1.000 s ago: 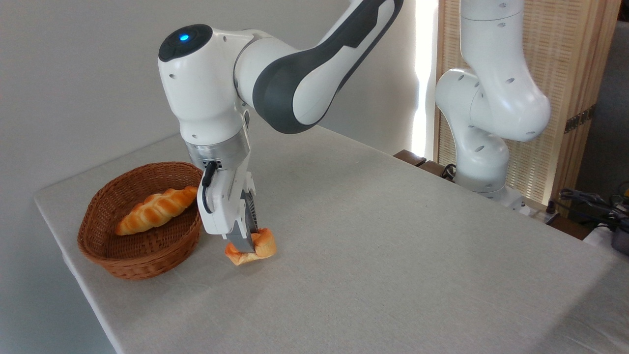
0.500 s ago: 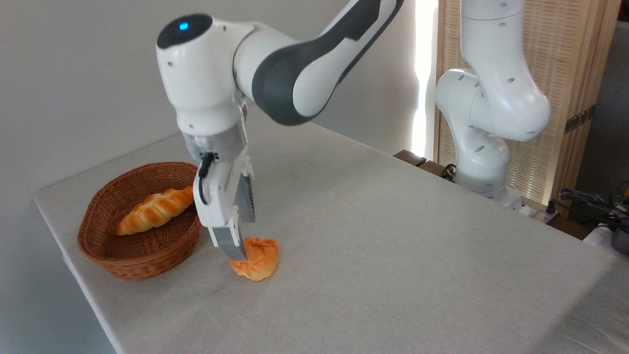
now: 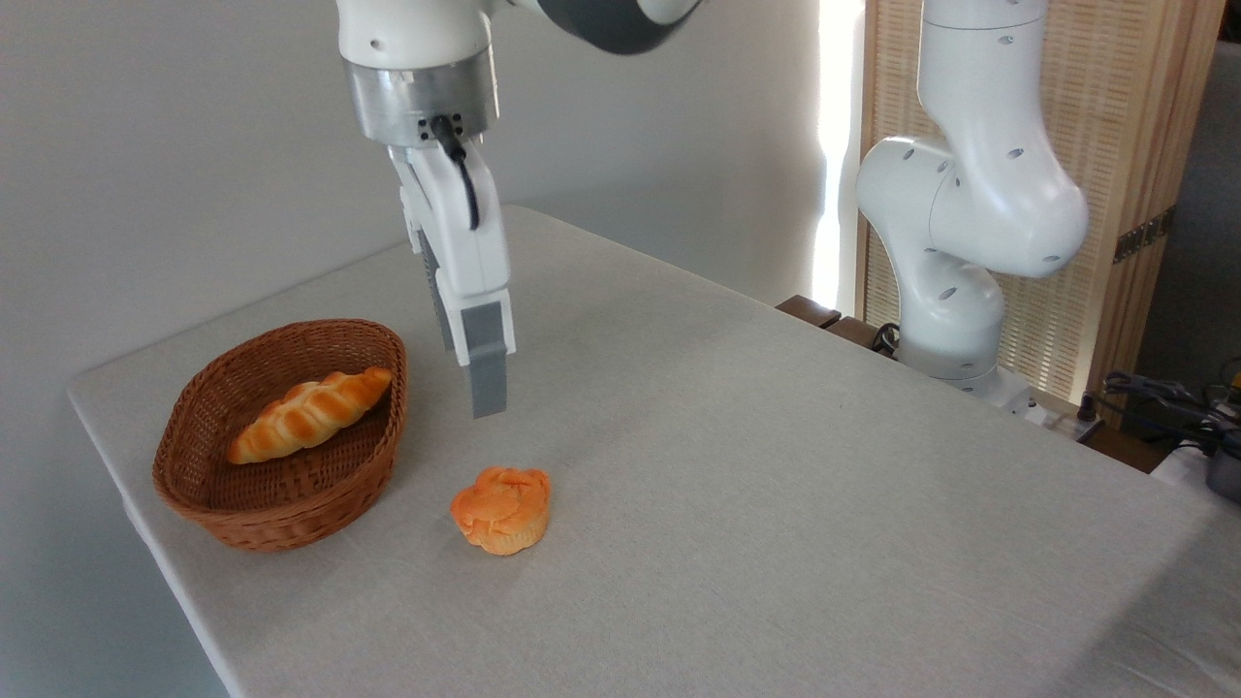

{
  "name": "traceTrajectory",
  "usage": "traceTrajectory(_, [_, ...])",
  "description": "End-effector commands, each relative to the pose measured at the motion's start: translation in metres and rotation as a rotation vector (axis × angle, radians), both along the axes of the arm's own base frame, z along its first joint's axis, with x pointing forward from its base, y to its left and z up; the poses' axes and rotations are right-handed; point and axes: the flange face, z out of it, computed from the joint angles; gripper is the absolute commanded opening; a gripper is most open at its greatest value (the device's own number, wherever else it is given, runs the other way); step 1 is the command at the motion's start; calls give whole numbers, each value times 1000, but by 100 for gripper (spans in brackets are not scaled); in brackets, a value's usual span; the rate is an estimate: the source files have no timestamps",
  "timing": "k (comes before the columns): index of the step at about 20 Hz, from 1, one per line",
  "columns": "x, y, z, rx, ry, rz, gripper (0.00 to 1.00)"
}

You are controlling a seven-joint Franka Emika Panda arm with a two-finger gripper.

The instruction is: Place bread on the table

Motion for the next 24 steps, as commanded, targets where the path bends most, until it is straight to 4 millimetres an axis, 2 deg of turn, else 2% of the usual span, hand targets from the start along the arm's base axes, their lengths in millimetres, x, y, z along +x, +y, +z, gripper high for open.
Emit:
traceTrajectory(1, [4,8,7,32,19,176,100])
traceTrajectory(2, [5,13,14,30,11,225,100])
traceTrajectory(4, [5,9,16,28,17,297,100])
traceTrajectory(8, [-5,9,17,41,65,311,100])
traceTrajectory(14, [6,31,29,86,23,330,100])
traceTrajectory(20, [0,20,29,91,52,303,100])
traceTrajectory(22, [-3,-7,26,95,68,259,100])
traceTrajectory(24, [-4,-17,25,95,70,247,100])
